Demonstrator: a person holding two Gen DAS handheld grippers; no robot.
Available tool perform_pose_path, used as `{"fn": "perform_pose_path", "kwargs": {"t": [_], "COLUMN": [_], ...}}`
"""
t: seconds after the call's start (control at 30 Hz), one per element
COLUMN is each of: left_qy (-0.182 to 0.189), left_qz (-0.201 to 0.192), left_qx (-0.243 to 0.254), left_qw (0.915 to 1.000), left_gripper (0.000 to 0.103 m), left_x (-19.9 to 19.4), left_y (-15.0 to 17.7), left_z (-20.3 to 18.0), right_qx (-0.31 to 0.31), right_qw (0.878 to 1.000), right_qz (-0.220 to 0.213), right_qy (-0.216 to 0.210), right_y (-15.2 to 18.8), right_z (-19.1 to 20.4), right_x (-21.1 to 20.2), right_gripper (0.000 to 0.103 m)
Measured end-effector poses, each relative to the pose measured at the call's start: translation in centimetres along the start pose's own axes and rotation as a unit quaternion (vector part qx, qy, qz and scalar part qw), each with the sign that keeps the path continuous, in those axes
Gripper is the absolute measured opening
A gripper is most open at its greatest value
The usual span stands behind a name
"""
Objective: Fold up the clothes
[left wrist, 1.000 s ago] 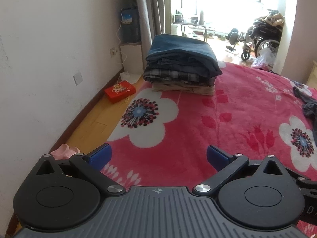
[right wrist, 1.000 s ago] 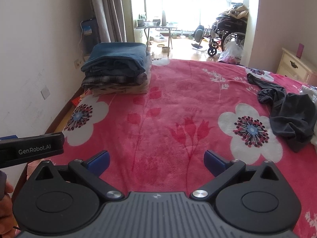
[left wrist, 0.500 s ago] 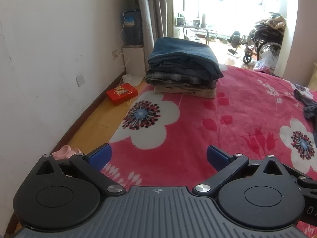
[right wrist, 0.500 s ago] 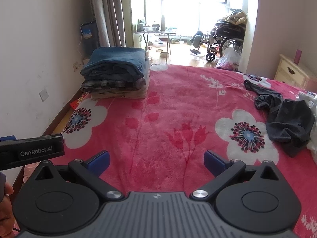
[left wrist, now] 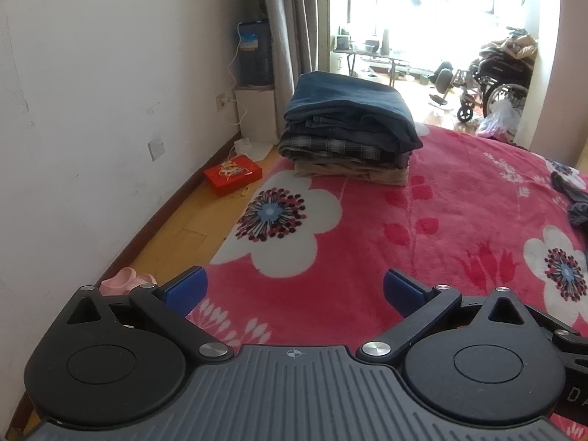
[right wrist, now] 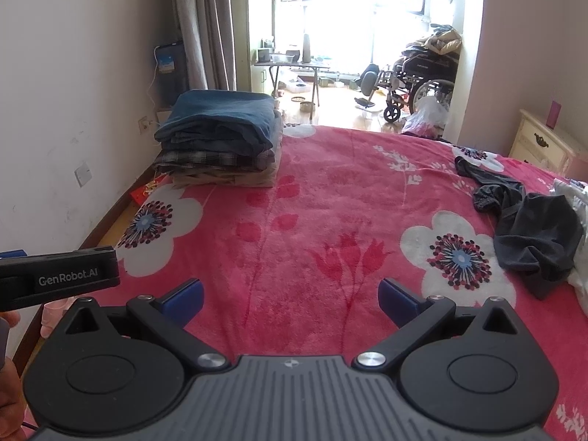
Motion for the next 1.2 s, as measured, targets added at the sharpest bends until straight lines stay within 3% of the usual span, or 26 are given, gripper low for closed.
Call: {"fn": "perform_pose_path", "kwargs": {"t": [1.2], "left_qy": [0.003], "left_qz": [-0.016], "left_qx": [-0.011], "left_qw": [0.9998], "left_gripper": [0.103], "left_x": [-0.5], "left_y": [-0.4], "left_z": [1.1], "right_qx": [-0.006], "right_qw": [1.0], "right_qz": [-0.002], "right_qy": [0.008], "right_y": [-0.2], "right_z": [0.8], "right_x": [-0.1], "right_gripper": [0.103]}}
Point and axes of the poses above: each gripper's, at about its wrist camera, not at the fingertips, and x roughly the way its jaws point, z to its left, y to its underside, the point moved 7 cm from there along x, roughly the way its jaws point, and after that the axes turned 11 degrees about -y, right-handed, at the moved point
